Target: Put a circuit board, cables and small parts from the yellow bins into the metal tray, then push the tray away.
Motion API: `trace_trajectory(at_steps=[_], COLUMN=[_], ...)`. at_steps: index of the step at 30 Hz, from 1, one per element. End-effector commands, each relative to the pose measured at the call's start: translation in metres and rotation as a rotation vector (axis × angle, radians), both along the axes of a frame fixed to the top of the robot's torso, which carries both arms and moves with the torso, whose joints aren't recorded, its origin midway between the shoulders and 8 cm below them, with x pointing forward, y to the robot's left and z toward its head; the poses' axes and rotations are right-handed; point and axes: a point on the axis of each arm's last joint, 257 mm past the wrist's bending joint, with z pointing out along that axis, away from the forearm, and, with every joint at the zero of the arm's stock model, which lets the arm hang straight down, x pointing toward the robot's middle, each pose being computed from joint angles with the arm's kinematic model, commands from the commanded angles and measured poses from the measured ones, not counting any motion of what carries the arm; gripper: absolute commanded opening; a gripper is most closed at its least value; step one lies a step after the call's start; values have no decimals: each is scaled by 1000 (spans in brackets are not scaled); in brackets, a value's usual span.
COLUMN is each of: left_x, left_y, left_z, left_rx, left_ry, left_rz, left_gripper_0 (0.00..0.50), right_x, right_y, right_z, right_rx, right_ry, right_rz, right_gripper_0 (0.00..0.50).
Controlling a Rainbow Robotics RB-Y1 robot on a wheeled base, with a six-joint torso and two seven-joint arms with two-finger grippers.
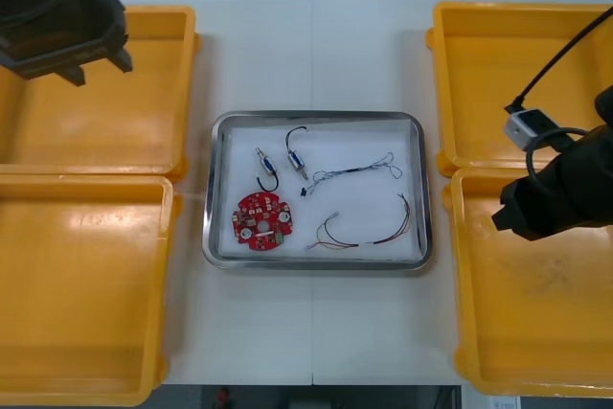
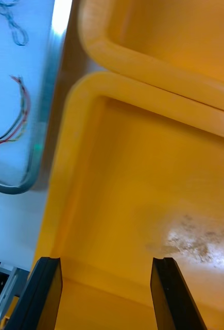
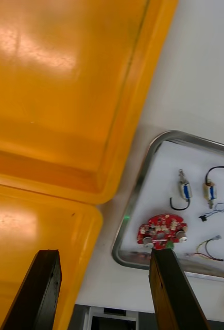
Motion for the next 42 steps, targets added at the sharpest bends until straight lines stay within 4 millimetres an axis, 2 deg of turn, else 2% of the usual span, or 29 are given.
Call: trace_trajectory(at_steps=[1, 8, 12, 18, 24, 30, 38, 42], left_x=[-29, -66, -91, -105, -109, -116, -117, -114], left_y=[57, 104, 133, 156, 156, 157, 164, 158], left_z=[5, -14, -34, -64, -92, -112, -112, -117], left_rx=[72, 75, 96, 143, 127, 144, 227, 238], left_ry=[-7, 31, 54, 32, 16, 8, 16, 12], left_rz=[-28, -25, -14, -15, -12, -34, -129, -185], left_gripper_0=[500, 500, 500, 500, 500, 500, 500, 500], right_x=[-4, -14, -19, -19, -15, -7, -7, -9], right_y=[31, 77, 109, 148, 184, 207, 235, 245], right_z=[16, 13, 7, -3, -17, -37, -63, -76], right_rx=[-78, -107, -129, -151, -191, -259, -328, -361], right_ry=[-37, -32, -39, -57, -93, -117, -153, -191], right_rz=[163, 329, 435, 574, 719, 873, 1021, 1063], right_gripper_0=[500, 500, 500, 500, 500, 500, 500, 500])
